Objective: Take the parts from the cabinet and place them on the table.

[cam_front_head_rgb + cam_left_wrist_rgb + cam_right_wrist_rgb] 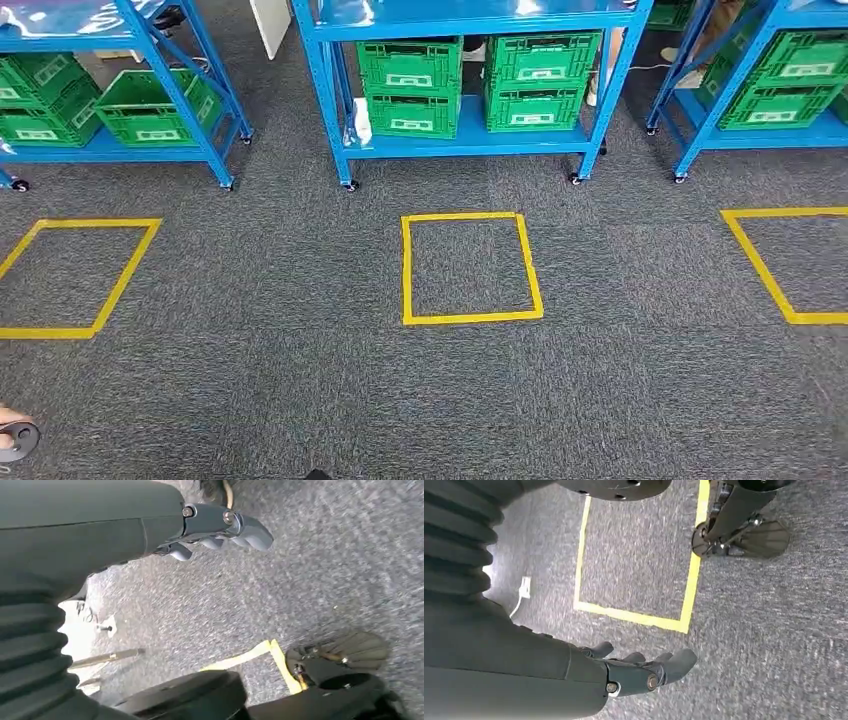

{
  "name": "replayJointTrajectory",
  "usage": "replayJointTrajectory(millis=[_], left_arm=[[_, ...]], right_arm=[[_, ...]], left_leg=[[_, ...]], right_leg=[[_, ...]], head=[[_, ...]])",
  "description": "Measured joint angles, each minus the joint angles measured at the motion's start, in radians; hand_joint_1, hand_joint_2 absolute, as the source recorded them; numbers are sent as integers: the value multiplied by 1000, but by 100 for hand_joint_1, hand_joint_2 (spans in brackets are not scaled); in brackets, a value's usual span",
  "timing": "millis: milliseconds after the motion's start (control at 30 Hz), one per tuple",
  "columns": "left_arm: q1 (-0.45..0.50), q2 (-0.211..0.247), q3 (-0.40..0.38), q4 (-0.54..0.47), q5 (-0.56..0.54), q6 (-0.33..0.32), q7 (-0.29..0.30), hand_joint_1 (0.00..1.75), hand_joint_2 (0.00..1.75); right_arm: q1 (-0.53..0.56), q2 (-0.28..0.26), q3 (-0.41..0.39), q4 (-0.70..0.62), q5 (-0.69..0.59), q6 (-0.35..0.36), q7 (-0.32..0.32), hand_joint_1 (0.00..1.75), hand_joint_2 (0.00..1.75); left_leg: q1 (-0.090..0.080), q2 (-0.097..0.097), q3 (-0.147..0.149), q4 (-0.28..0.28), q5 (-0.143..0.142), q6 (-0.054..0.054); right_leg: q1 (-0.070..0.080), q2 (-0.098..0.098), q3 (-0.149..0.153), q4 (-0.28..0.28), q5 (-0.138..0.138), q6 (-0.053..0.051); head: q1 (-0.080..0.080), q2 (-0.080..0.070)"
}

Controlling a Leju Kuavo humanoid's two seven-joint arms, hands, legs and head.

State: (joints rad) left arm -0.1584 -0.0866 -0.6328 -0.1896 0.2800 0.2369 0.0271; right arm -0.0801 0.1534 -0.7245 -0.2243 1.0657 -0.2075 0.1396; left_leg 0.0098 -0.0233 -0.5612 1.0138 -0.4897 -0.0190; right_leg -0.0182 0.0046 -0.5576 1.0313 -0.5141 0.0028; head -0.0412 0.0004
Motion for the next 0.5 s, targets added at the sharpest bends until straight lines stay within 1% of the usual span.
replayJointTrajectory(millis=[100, 500], left_arm=[[23, 4, 46, -14, -22, -18, 0, 0, 175], [90, 28, 231, -76, -104, -87, -16, 0, 175]], right_arm=[[16, -10, 47, -10, -81, 16, -14, 0, 175], [85, -52, 253, -56, -405, 77, -53, 0, 175]], left_leg=[[-1, 0, -1, 1, -1, -2], [-4, 0, -5, 5, -4, 2]], right_leg=[[0, 0, 0, -1, 0, 1], [-1, -1, 3, -5, 2, 5]], head=[[0, 0], [0, 0]])
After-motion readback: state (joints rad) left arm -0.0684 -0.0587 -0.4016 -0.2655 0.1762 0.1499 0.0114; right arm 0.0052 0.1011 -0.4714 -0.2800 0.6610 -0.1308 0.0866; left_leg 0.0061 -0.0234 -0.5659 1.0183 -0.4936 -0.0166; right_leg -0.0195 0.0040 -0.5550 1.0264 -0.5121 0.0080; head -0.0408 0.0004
